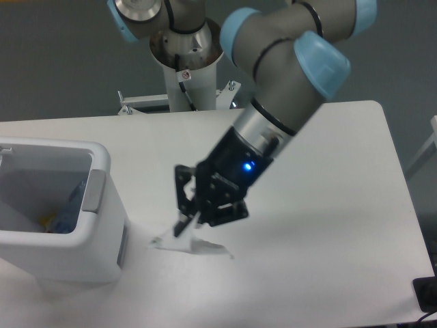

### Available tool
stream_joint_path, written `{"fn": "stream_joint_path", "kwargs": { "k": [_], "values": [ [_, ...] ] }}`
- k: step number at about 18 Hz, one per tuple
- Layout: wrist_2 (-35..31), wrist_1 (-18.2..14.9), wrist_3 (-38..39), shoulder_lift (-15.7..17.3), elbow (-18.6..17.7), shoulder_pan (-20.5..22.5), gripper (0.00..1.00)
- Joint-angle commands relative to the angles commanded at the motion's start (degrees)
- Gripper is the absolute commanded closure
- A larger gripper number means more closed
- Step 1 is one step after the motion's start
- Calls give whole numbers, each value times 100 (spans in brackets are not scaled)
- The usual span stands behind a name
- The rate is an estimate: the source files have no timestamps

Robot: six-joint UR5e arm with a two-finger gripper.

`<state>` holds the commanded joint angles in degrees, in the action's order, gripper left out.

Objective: Place the trash in the trash can
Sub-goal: 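Lift the plastic bag and carry it over the white bin, then open the gripper to drop the bag into the bin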

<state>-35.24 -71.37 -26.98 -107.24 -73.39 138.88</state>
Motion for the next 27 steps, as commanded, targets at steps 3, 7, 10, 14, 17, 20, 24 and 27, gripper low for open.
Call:
{"fn": "stream_joint_path", "kwargs": {
  "k": [3,7,10,14,17,20,24,27],
  "values": [
    [53,9,-17,159,-53,-377,100],
    [105,122,-79,343,-245,-852,100],
    [105,753,-79,554,-772,-1072,100],
    [105,1326,-105,643,-1318,-1152,80],
    [105,1433,-272,599,-1363,-1196,8],
    [97,1433,-272,598,-1354,-1196,6],
    [88,1415,-255,599,-1354,-1065,6],
    [88,1433,-281,590,-1363,-714,6]
  ]
}}
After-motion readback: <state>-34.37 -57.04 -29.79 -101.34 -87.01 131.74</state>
